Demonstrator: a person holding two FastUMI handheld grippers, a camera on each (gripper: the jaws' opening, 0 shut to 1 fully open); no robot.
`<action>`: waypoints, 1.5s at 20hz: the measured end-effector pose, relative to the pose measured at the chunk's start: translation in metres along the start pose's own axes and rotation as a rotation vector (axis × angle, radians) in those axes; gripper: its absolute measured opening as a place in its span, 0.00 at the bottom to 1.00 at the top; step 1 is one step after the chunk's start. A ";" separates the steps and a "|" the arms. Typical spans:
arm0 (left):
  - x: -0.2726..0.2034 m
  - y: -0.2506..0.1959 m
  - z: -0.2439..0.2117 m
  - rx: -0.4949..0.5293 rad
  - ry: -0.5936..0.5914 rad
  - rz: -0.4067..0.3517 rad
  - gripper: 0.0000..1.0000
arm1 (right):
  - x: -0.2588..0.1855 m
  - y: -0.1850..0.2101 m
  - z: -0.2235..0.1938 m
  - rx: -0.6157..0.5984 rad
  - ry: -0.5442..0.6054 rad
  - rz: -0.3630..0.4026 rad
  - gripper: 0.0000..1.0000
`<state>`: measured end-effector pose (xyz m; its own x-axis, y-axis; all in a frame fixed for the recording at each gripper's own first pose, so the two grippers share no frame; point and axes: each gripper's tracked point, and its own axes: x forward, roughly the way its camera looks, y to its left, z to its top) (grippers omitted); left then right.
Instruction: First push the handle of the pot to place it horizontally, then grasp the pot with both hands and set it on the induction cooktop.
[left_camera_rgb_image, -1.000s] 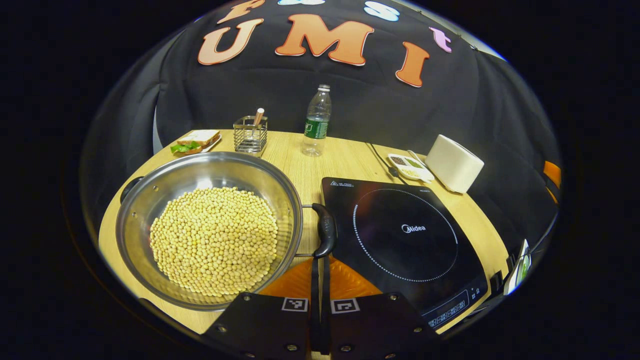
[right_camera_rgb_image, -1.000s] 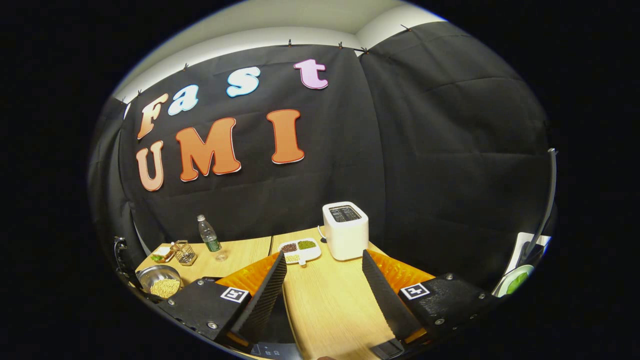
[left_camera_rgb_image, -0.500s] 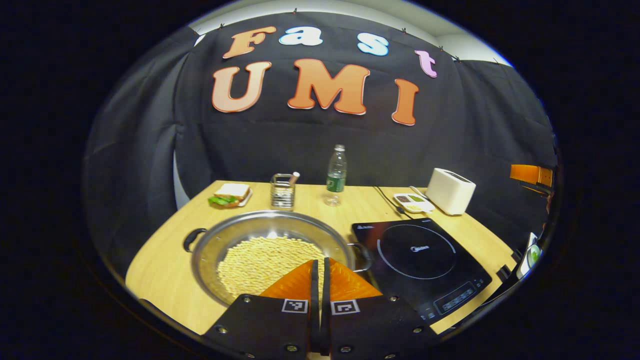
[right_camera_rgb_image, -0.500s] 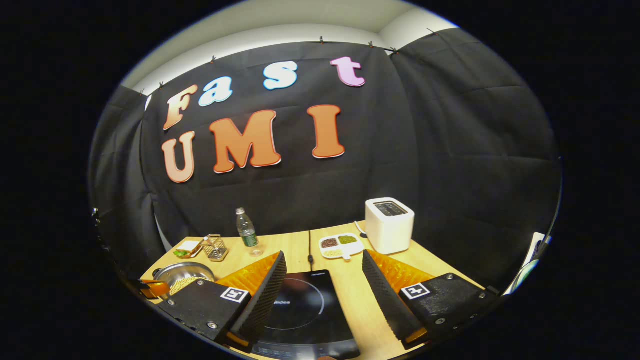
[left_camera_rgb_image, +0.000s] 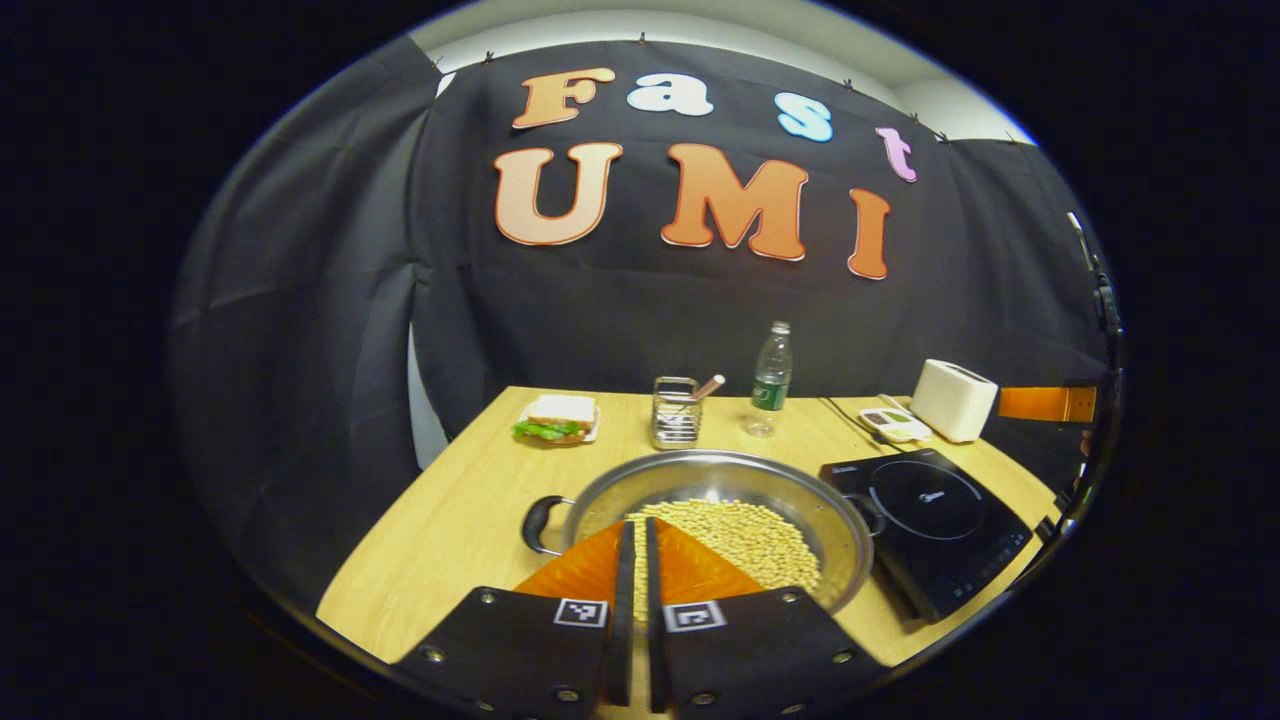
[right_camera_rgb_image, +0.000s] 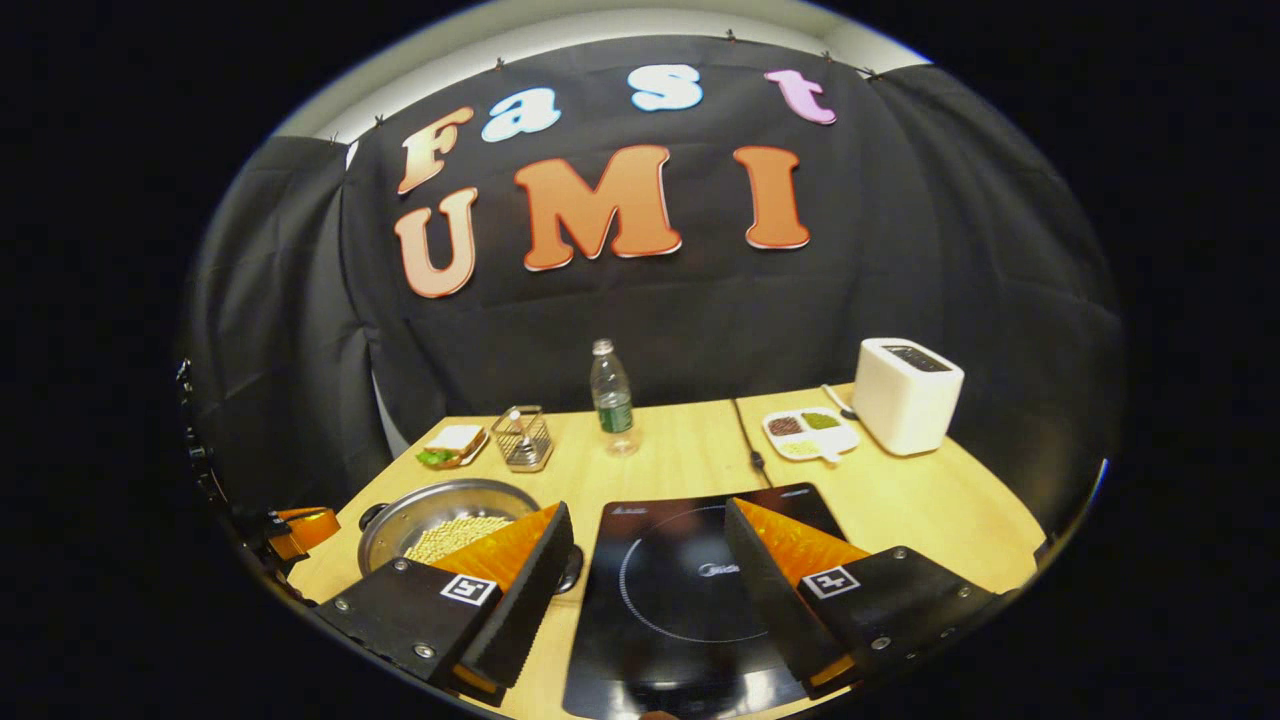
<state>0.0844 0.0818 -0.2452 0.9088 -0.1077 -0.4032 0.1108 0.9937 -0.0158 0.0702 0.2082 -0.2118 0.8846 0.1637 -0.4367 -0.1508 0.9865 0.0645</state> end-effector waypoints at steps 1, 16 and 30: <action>0.003 0.010 0.000 -0.006 0.000 0.005 0.24 | 0.009 0.013 -0.010 -0.007 0.029 0.007 0.95; 0.081 0.056 -0.049 -0.024 0.170 -0.063 0.85 | 0.099 0.063 -0.100 -0.091 0.296 -0.101 0.96; 0.095 0.057 -0.068 -0.047 0.263 -0.014 0.51 | 0.116 0.068 -0.119 -0.079 0.376 -0.090 0.57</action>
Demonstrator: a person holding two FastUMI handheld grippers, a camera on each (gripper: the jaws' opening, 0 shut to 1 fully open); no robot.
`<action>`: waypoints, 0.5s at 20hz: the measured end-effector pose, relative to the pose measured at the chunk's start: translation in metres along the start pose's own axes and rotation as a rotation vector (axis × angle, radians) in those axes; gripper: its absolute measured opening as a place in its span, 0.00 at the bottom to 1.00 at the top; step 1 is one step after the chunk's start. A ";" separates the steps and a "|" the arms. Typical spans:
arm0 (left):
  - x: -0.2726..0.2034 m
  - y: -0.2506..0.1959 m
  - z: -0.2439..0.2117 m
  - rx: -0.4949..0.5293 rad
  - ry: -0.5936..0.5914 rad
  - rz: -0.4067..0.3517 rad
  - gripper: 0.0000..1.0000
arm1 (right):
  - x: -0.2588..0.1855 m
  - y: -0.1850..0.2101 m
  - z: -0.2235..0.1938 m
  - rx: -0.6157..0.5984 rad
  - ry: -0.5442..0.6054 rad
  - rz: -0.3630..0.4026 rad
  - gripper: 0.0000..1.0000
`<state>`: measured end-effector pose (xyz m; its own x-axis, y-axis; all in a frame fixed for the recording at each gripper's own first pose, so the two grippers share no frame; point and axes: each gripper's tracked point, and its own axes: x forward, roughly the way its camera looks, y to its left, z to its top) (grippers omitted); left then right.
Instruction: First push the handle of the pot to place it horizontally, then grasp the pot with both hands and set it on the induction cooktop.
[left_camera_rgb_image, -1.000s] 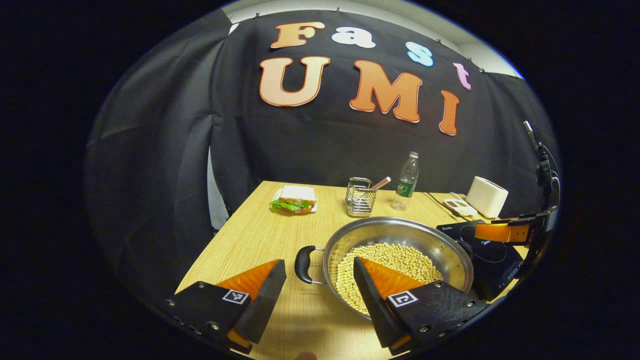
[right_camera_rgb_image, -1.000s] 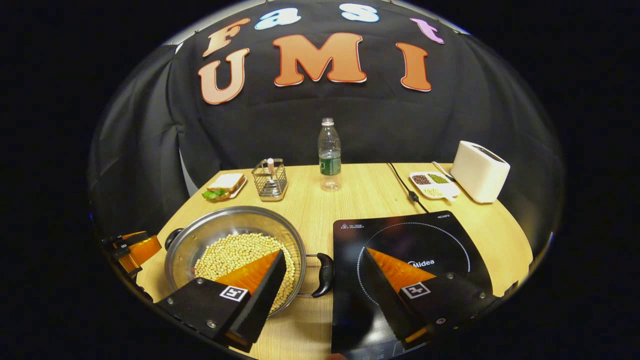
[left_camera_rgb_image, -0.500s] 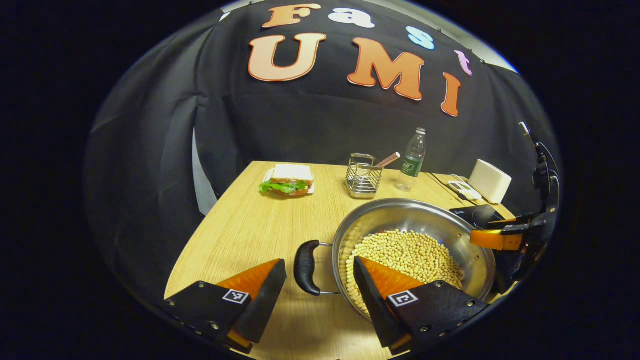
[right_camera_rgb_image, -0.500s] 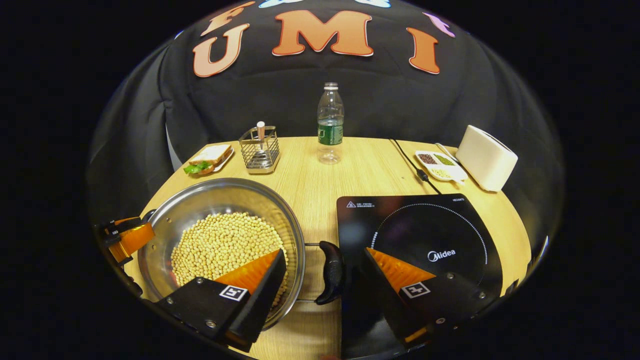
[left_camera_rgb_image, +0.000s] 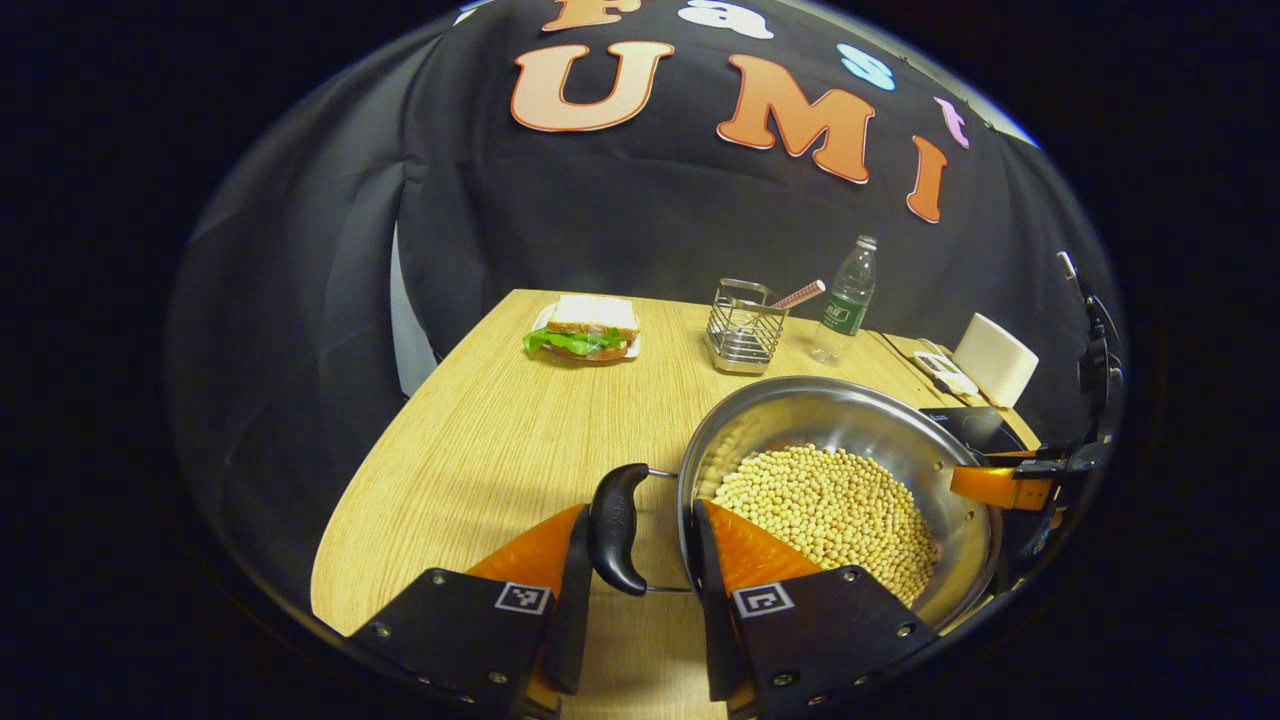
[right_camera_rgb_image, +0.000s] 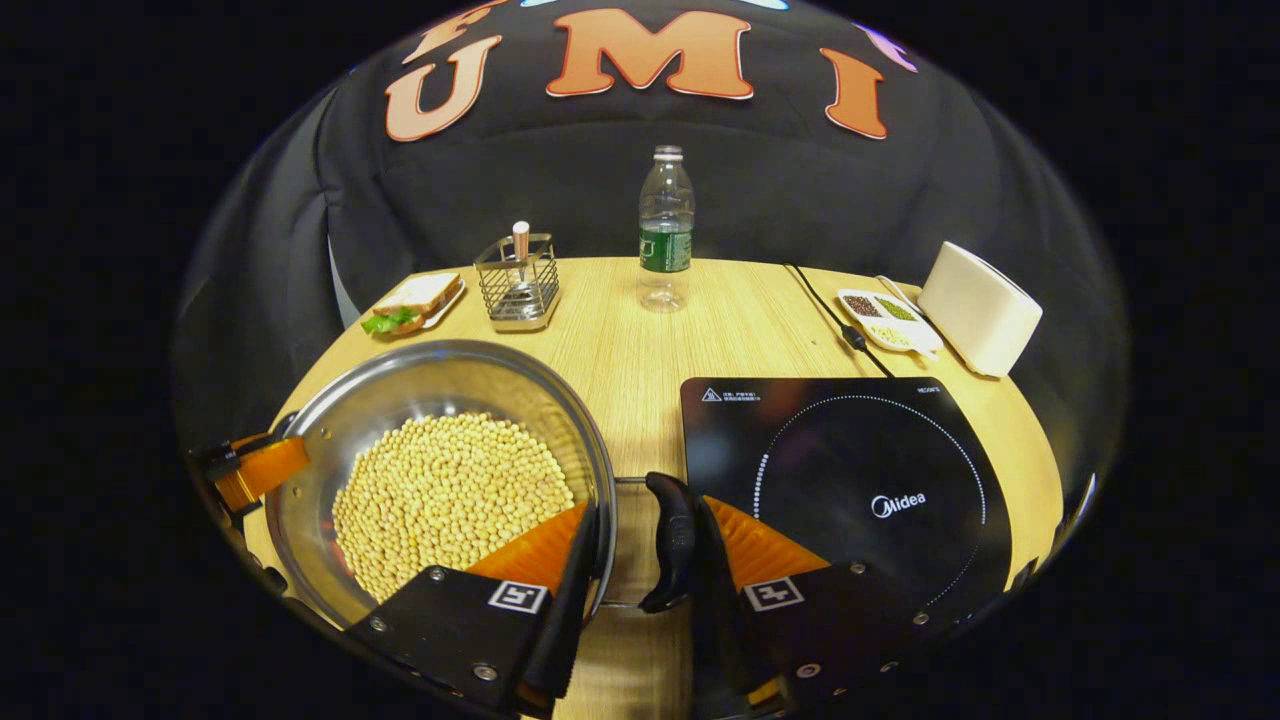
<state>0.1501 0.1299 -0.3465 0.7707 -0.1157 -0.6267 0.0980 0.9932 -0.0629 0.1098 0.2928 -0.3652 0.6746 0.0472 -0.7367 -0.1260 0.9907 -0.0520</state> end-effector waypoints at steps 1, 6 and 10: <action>-0.003 -0.001 -0.004 0.001 0.020 0.013 0.48 | -0.001 -0.001 -0.004 0.001 0.010 0.009 0.55; -0.041 -0.013 0.008 -0.021 -0.021 0.032 0.48 | -0.035 -0.012 0.015 -0.005 -0.060 0.028 0.53; -0.057 -0.040 0.030 0.012 -0.056 0.037 0.48 | -0.057 -0.034 0.025 0.017 -0.089 0.038 0.48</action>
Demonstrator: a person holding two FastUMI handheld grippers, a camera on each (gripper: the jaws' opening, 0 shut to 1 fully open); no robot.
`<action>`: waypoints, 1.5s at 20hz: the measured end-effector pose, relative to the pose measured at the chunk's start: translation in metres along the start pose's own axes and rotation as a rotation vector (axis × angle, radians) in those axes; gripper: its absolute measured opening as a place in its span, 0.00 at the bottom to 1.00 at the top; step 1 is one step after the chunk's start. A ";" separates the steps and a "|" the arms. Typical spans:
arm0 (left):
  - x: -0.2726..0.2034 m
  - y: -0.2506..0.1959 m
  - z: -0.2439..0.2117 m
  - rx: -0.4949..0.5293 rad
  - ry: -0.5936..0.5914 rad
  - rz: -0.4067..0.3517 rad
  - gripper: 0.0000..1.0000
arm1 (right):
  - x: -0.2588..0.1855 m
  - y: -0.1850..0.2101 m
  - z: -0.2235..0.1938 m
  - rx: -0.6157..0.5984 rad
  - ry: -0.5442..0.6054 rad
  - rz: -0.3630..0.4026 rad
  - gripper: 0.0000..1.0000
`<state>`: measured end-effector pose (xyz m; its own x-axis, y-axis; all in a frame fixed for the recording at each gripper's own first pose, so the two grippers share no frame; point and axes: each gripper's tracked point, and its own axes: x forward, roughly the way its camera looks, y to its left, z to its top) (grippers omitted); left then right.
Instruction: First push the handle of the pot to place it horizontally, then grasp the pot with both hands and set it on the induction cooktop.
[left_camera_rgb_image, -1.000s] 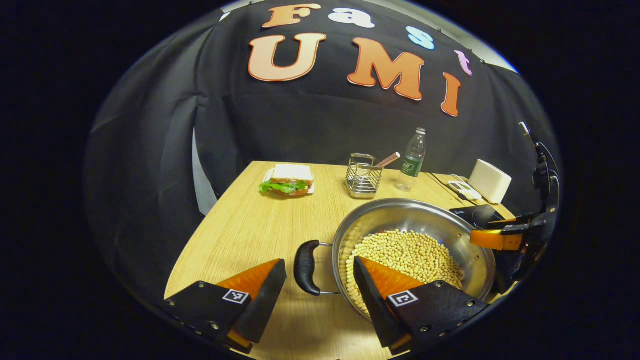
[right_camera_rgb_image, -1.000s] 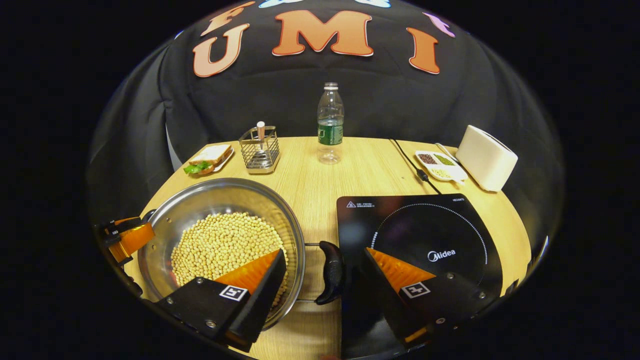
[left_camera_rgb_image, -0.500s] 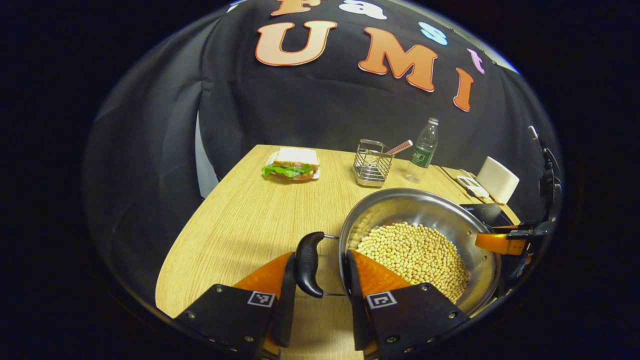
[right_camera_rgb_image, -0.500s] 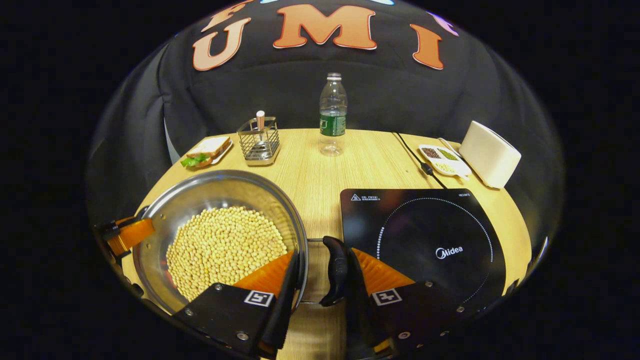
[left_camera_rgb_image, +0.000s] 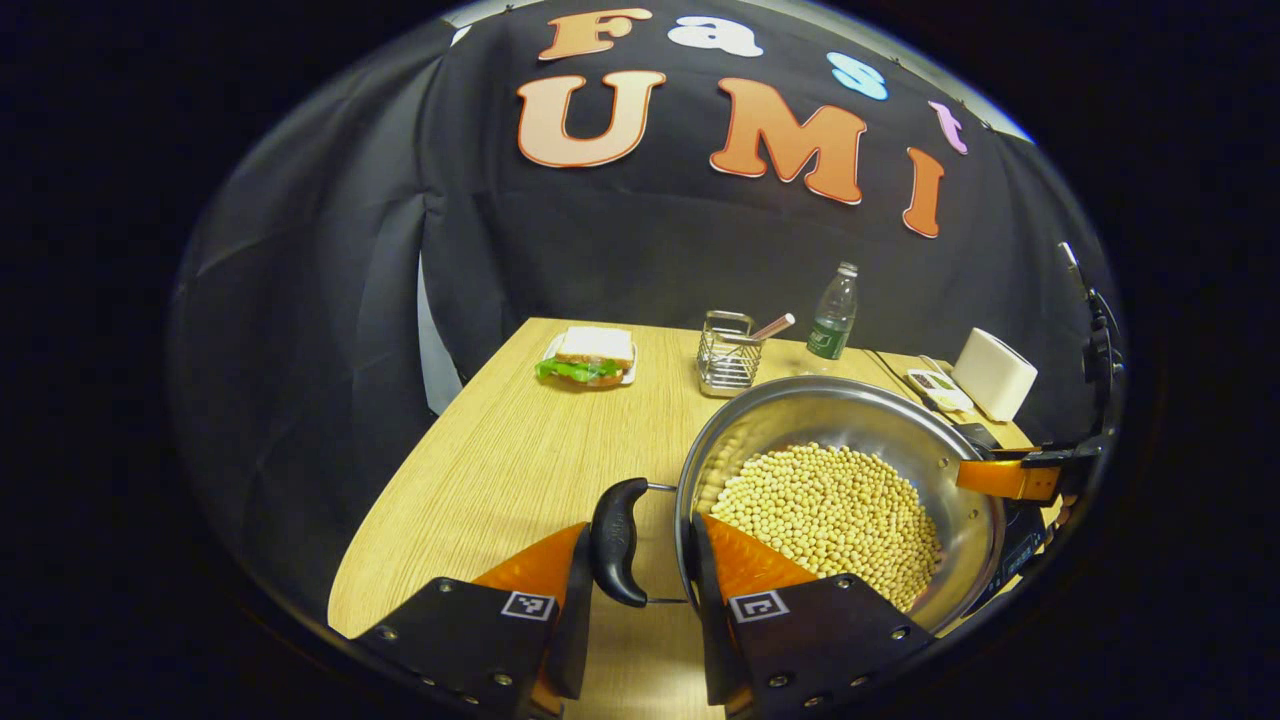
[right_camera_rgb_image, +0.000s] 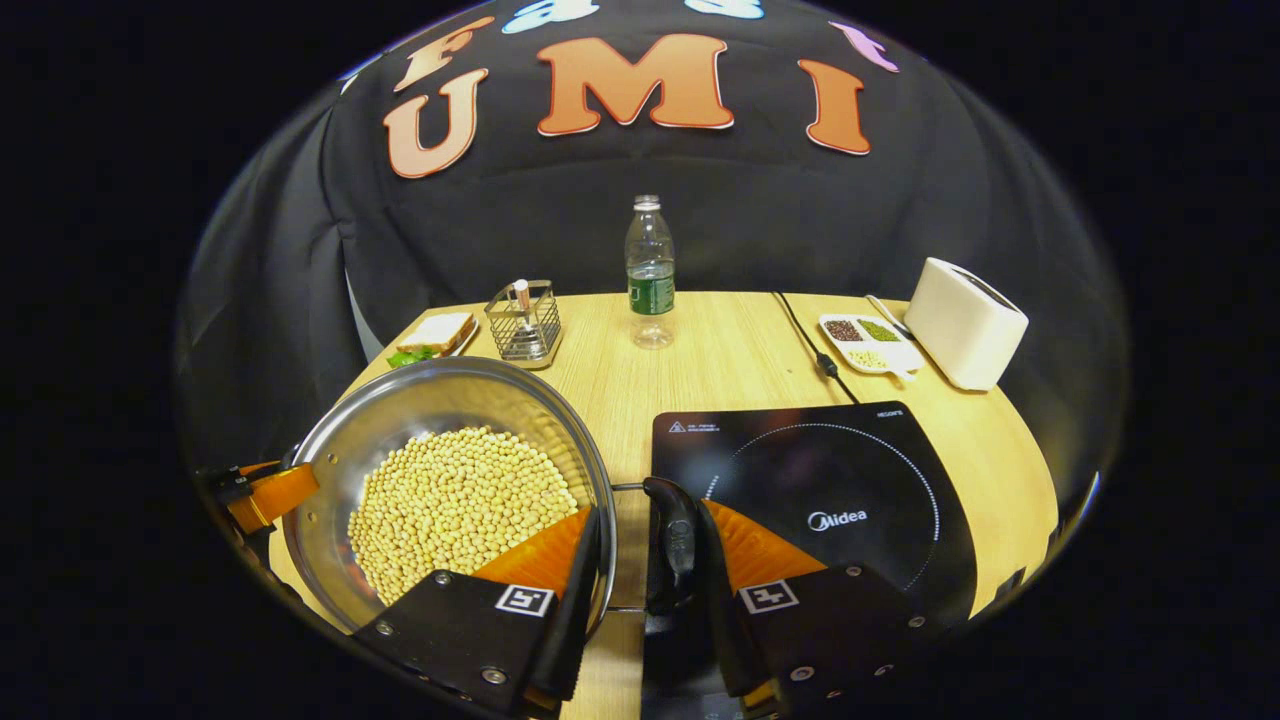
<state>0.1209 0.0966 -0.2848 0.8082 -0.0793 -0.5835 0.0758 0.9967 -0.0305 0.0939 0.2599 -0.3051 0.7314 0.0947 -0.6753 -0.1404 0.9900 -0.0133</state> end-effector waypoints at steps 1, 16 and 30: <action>-0.003 -0.008 0.006 0.007 -0.005 0.000 0.48 | -0.004 -0.008 0.001 0.005 -0.002 0.001 0.53; -0.016 -0.150 0.027 0.085 -0.003 -0.080 0.48 | -0.046 -0.147 0.016 0.097 -0.043 -0.068 0.53; -0.002 -0.267 0.011 0.132 0.061 -0.164 0.50 | -0.048 -0.262 -0.001 0.169 -0.023 -0.129 0.53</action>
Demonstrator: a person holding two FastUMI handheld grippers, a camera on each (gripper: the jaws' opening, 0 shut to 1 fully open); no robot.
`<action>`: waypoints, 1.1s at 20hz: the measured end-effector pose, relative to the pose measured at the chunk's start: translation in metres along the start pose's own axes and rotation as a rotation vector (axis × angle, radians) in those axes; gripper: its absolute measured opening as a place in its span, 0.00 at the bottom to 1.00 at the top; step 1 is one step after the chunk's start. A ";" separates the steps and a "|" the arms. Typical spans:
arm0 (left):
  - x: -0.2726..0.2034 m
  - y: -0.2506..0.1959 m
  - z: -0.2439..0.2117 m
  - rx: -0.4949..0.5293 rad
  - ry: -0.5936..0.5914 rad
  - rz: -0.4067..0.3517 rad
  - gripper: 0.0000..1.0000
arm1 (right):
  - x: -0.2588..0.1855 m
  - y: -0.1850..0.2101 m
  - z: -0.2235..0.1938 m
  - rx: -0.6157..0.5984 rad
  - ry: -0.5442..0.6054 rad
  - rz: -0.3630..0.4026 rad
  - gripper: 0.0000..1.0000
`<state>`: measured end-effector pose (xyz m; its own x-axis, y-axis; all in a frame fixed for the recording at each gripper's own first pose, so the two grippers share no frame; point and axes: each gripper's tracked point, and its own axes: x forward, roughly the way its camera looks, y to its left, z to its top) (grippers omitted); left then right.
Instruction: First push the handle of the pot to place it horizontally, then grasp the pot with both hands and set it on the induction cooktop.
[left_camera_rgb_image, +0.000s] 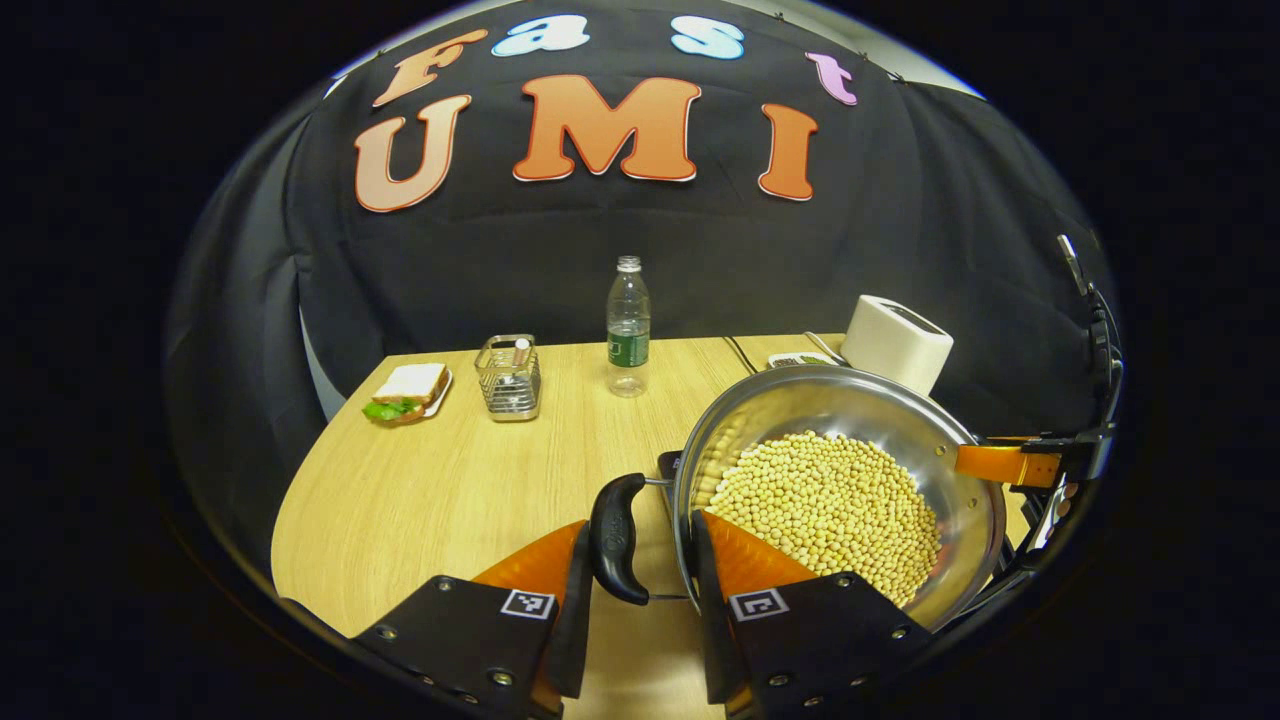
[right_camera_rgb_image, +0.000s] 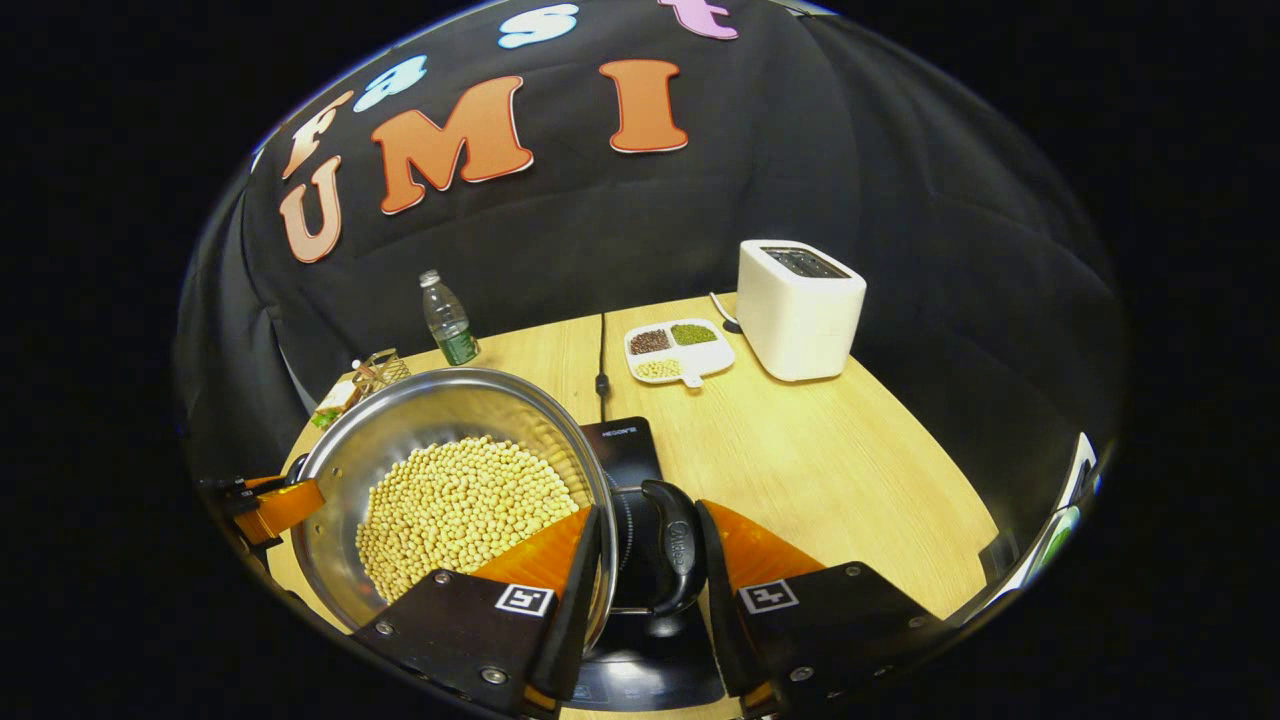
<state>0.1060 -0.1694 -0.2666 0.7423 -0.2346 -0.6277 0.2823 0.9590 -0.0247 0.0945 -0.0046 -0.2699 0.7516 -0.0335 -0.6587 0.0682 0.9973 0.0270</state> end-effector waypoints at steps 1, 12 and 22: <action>0.004 -0.004 -0.001 0.002 0.008 -0.002 0.48 | 0.003 -0.005 -0.001 0.002 0.005 -0.003 0.53; 0.031 -0.022 -0.010 0.001 0.058 -0.002 0.48 | 0.030 -0.019 -0.013 0.006 0.053 -0.007 0.49; -0.013 0.018 0.038 -0.062 -0.133 0.061 0.60 | -0.014 -0.047 0.037 -0.031 -0.132 -0.086 0.95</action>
<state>0.1245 -0.1553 -0.2300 0.8318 -0.1911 -0.5211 0.1998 0.9790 -0.0402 0.1055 -0.0539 -0.2342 0.8236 -0.1251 -0.5532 0.1171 0.9919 -0.0499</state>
